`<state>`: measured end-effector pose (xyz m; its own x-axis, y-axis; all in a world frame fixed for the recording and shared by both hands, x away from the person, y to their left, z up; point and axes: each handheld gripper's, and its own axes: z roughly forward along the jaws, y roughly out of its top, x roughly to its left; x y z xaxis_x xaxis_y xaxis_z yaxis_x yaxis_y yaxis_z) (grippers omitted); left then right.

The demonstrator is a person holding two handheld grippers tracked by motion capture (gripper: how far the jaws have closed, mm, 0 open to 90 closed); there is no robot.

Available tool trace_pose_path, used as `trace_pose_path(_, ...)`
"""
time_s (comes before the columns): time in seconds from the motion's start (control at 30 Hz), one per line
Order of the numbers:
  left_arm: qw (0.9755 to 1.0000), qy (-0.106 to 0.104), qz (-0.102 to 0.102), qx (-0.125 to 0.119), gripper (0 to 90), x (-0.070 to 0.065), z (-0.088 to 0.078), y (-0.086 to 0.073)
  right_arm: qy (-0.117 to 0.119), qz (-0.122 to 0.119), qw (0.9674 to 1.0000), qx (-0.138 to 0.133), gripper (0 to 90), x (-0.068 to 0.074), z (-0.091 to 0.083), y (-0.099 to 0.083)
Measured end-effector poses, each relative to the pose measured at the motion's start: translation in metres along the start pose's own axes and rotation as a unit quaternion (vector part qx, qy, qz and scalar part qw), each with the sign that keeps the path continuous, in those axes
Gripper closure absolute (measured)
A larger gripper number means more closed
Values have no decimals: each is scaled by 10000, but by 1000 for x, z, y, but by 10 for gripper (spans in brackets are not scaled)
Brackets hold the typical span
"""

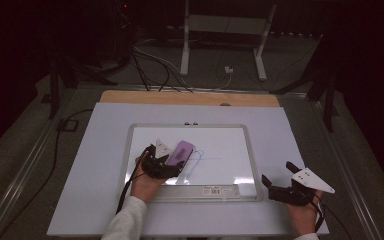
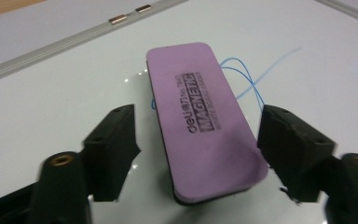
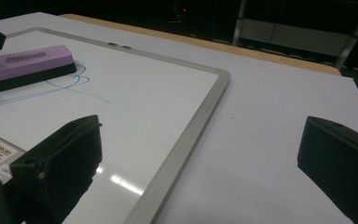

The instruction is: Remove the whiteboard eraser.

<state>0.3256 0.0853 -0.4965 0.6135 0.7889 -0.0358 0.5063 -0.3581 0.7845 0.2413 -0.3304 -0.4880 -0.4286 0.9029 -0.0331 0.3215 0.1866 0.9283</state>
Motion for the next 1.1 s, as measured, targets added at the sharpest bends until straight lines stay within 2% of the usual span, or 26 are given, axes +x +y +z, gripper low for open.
trace_pose_path(0.07, 9998, -36, -203, -18, 237, 1, 3, 2, 3, -5, 10000, 5, 0, 0, 0, 0)
trace_pose_path(0.23, 9994, -4, -351, 40, 207, -1, 11, 5, 1, 4, 10000, 5, 0, 0, 0, 0)
trace_pose_path(0.43, 9993, 137, -291, 211, 235, -8, 22, 10, 1, 0, 10000, 11, 0, 0, 0, 0)
trace_pose_path(0.57, 9986, 296, -297, 331, 303, -9, 28, 12, 3, -3, 10000, 5, 0, 0, 0, 0)
trace_pose_path(0.67, 9986, 236, -331, 348, 372, -9, 29, 12, -5, 3, 10000, 6, 0, -1, 0, 0)
trace_pose_path(0.8, 9984, 220, -345, 395, 413, -8, 29, 12, -2, -11, 10000, 6, 0, -1, 0, 0)
trace_pose_path(1.0, 9982, 243, -349, 422, 416, -5, 29, 13, -7, -1, 10000, 3, 0, -1, 0, 0)
trace_pose_path(1.1, 9976, 359, -390, 439, 416, -1, 28, 13, -6, -1, 10000, 1, 0, -1, 0, 0)
